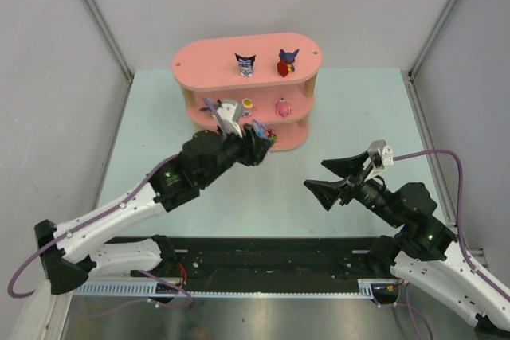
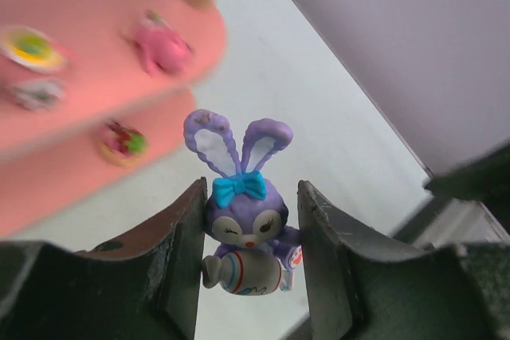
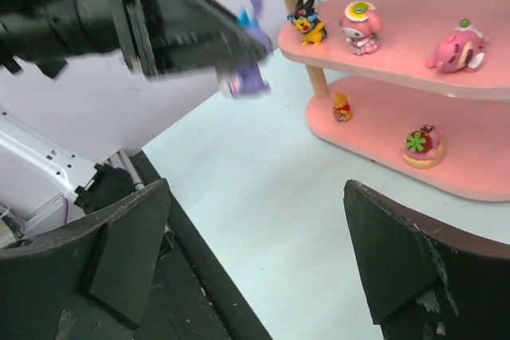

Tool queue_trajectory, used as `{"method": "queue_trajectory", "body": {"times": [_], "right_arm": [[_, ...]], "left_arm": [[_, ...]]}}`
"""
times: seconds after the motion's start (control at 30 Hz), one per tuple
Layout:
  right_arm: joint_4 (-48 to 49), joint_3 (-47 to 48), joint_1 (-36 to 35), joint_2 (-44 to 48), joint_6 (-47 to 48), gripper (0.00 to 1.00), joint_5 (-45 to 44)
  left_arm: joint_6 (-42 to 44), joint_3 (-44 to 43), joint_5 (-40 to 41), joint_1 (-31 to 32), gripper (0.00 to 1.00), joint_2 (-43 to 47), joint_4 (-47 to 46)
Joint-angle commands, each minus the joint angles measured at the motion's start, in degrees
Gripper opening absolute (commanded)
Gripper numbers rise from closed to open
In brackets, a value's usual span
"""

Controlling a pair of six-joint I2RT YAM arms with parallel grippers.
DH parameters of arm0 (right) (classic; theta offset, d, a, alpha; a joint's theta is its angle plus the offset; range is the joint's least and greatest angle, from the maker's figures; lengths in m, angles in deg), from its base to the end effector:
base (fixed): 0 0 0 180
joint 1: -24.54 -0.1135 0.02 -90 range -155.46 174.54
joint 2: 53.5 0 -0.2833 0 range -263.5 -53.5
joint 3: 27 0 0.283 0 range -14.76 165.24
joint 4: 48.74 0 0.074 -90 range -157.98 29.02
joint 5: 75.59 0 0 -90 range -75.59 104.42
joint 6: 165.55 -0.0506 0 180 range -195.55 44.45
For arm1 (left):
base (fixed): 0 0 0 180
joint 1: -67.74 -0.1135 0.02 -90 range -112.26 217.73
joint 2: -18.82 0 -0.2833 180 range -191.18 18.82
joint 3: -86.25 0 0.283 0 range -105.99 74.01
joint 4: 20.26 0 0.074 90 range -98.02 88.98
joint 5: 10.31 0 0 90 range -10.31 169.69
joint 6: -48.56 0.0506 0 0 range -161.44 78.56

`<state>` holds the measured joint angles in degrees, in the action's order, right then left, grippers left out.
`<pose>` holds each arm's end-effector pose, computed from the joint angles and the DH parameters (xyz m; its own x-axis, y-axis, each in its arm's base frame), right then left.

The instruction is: Place and organize the plastic toys onto the shelf

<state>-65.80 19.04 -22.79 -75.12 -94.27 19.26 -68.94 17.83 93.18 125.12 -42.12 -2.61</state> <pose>0.0902 0.1042 0.3508 -0.1711 0.2862 -0.9428 -0.7756 0.5510 0.3080 0.1632 -0.2331 0.3762 -0.4055 -0.1994 -0.8921 0.5727 0.7052 -0.4180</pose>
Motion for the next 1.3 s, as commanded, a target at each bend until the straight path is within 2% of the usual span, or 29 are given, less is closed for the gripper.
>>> {"method": "queue_trajectory", "body": {"times": [0.0, 0.3, 0.47, 0.63, 0.9, 1.27], "right_arm": [[-1.9, 2.2, 0.4, 0.7, 2.0, 0.95, -3.1], [-2.4, 2.3, 0.5, 0.5, 2.0, 0.95, -3.0], [-2.7, 2.3, 0.5, 0.6, 2.3, 0.89, -2.6], [-3.2, 2.3, 0.6, 0.5, 2.7, 0.86, -2.7], [-4.3, 2.3, 0.7, 0.5, 3.9, 0.85, -3.9], [-3.4, 2.3, 1.5, -0.8, 4.4, 0.82, -3.2]], "left_arm": [[9.2, -10.9, 10.6, -3.9, 0.06, 4.5, 9.8], [18.9, -18.9, 11.9, -16.2, 0.06, 5.1, 8.8], [24.5, -23.6, 8.5, -21.5, 0.07, 0.5, 5.4], [28.8, -25.9, 4.1, -26.0, 0.07, -5.2, 0.6], [34.8, -29.8, 0.4, -28.6, 0.06, -12.7, -2.6], [41.1, -31.9, -0.1, -28.8, 0.07, -16.1, -1.8]]}}
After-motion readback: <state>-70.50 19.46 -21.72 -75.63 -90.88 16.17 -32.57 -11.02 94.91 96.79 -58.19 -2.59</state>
